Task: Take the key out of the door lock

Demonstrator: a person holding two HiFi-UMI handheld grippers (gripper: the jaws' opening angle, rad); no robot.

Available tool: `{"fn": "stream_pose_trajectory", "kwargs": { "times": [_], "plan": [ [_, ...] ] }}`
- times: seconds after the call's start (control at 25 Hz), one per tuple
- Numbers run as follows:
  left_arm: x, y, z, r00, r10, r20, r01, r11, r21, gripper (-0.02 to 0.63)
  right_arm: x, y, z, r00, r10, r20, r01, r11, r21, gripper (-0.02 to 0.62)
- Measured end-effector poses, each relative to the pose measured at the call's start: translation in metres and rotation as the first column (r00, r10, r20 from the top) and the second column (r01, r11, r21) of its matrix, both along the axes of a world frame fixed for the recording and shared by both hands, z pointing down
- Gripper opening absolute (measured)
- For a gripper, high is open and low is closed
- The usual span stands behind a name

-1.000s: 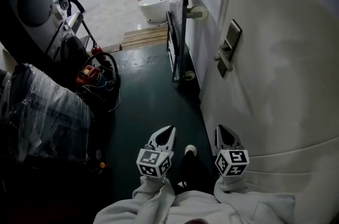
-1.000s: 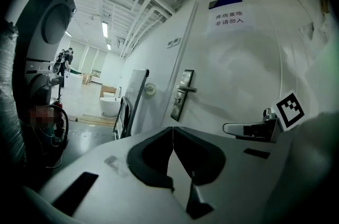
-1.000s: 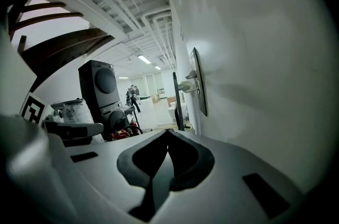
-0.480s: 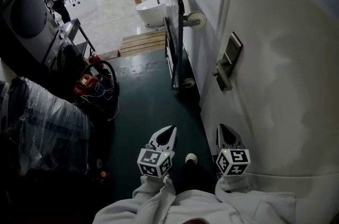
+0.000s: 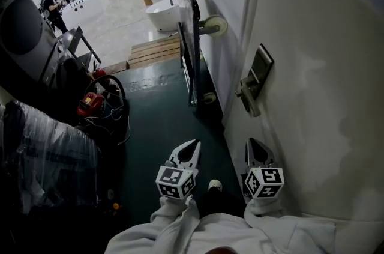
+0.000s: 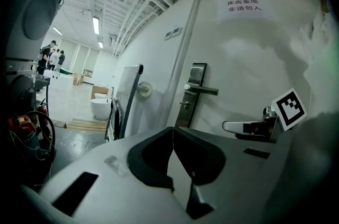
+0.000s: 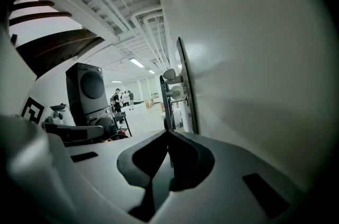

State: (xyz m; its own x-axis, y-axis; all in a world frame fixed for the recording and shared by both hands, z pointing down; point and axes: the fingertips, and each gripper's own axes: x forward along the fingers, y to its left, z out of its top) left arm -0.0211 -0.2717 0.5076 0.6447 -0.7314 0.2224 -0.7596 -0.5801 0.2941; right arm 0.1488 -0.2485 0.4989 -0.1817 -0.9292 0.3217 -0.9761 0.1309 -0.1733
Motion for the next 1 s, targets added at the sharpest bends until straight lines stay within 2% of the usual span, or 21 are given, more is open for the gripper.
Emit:
{"fn": "stream_pose_trajectory", "kwargs": {
  "times": [0.48,0.72,1.0],
  "plan": [
    [0.015,-0.014,0.012,0.999,0.046,-0.028,-0.047,0.999,-0.024,0.015,0.005,-0.005,0.01,0.999,0.038,-0.013,-0.038,0.999,-0.012,0.052],
    [0.024,-0.024,0.009,0.994,0.105,-0.021,-0.106,0.994,-0.017,0.015,0.009,-0.004,0.015,0.996,0.088,-0.005,-0.089,0.996,-0.02,0.052],
    [0.033,-0.05,0.0,0.98,0.196,-0.019,-0.197,0.98,-0.013,0.015,0.016,-0.013,0.01,0.982,0.188,0.004,-0.188,0.982,-0.022,0.052]
  ]
}}
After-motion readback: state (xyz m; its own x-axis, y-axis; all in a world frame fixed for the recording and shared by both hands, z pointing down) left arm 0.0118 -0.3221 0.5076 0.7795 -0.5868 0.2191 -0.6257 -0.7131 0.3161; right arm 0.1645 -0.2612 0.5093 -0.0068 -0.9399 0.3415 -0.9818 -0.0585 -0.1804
